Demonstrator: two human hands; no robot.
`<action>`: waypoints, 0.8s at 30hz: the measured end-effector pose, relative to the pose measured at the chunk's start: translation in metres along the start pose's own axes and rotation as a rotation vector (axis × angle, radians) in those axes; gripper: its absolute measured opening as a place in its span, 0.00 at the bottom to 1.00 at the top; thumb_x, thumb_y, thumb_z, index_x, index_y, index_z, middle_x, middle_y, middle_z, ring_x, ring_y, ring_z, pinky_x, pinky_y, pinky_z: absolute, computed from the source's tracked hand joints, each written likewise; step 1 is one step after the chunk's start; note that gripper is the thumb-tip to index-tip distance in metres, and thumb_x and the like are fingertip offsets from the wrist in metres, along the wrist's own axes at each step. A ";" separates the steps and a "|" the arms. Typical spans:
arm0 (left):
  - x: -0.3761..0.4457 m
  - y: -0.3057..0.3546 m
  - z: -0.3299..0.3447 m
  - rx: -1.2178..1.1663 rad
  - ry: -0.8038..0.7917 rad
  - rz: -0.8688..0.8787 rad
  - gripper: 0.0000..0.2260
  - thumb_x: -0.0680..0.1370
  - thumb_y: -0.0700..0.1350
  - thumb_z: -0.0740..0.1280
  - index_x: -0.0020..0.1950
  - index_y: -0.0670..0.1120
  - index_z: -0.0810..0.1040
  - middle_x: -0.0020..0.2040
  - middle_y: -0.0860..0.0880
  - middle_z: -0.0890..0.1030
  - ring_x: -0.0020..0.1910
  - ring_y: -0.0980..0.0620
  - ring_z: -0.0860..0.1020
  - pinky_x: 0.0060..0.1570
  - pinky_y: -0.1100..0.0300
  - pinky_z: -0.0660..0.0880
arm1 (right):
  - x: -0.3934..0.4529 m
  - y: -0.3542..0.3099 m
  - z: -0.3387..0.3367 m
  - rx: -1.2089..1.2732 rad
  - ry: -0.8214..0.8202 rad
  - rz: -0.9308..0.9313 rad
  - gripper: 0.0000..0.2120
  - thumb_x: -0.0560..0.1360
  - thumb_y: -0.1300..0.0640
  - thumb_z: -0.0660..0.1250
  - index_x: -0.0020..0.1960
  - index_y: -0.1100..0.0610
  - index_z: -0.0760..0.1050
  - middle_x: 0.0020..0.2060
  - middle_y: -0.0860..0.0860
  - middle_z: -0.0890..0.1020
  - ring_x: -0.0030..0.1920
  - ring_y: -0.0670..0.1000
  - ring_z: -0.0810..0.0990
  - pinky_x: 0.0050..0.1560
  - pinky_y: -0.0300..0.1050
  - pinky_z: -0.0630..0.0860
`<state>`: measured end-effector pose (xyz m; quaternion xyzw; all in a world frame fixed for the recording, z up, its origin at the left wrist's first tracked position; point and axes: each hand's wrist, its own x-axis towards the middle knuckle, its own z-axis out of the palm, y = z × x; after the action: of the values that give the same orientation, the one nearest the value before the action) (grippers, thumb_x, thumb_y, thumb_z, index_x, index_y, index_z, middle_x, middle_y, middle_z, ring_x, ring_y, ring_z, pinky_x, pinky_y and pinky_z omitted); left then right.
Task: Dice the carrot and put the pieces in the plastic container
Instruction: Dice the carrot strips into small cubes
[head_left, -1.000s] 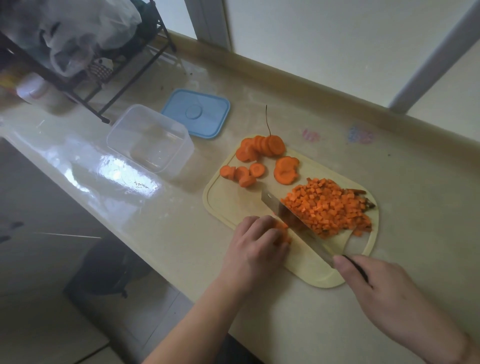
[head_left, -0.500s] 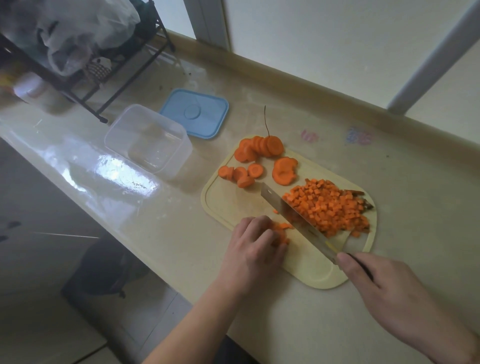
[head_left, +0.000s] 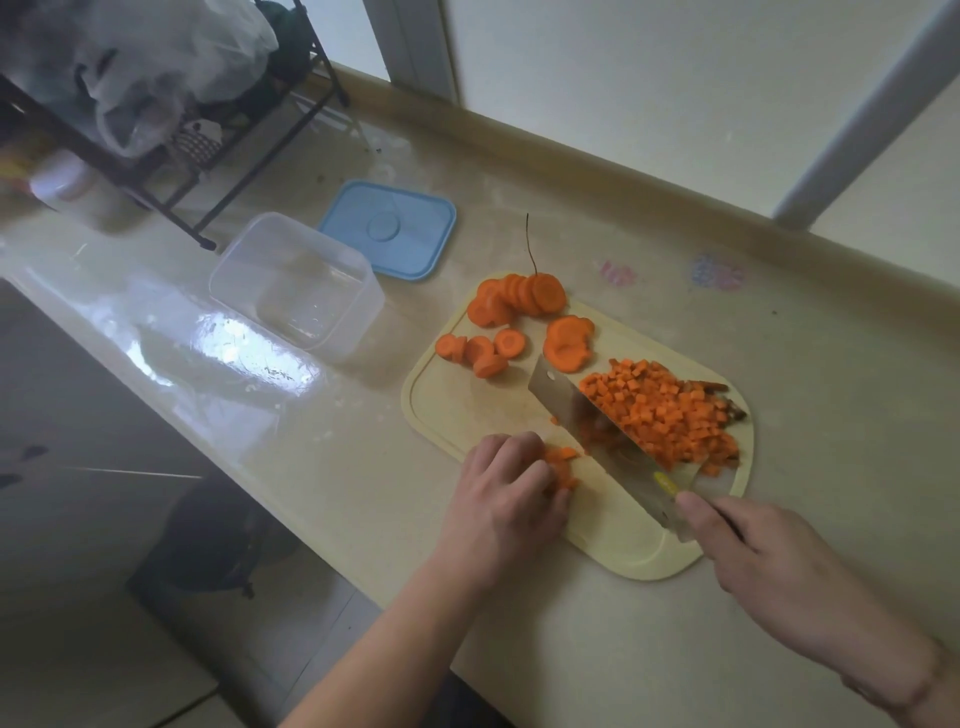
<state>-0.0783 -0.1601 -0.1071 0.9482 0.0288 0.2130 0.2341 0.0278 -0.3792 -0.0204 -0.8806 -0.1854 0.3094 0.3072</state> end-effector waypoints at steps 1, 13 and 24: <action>0.000 0.000 0.000 -0.002 -0.003 -0.004 0.09 0.77 0.46 0.73 0.43 0.41 0.80 0.54 0.44 0.80 0.49 0.43 0.76 0.49 0.51 0.77 | 0.000 -0.001 -0.001 -0.001 0.010 0.000 0.37 0.68 0.24 0.47 0.31 0.58 0.68 0.22 0.50 0.71 0.24 0.45 0.70 0.29 0.46 0.67; -0.002 0.001 -0.005 -0.036 -0.004 -0.035 0.09 0.76 0.46 0.76 0.45 0.41 0.81 0.53 0.44 0.80 0.49 0.45 0.77 0.48 0.51 0.77 | -0.004 -0.001 0.012 -0.029 0.009 -0.058 0.36 0.69 0.24 0.46 0.32 0.57 0.71 0.26 0.51 0.73 0.29 0.49 0.74 0.31 0.43 0.68; -0.002 0.000 -0.008 -0.108 0.018 -0.017 0.08 0.77 0.43 0.77 0.50 0.40 0.84 0.53 0.45 0.81 0.50 0.45 0.78 0.51 0.55 0.77 | -0.004 0.000 0.013 -0.090 0.025 -0.081 0.36 0.69 0.24 0.43 0.32 0.54 0.70 0.30 0.46 0.78 0.29 0.47 0.76 0.31 0.44 0.69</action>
<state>-0.0834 -0.1566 -0.1019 0.9319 0.0272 0.2207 0.2867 0.0161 -0.3754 -0.0265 -0.8890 -0.2309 0.2772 0.2818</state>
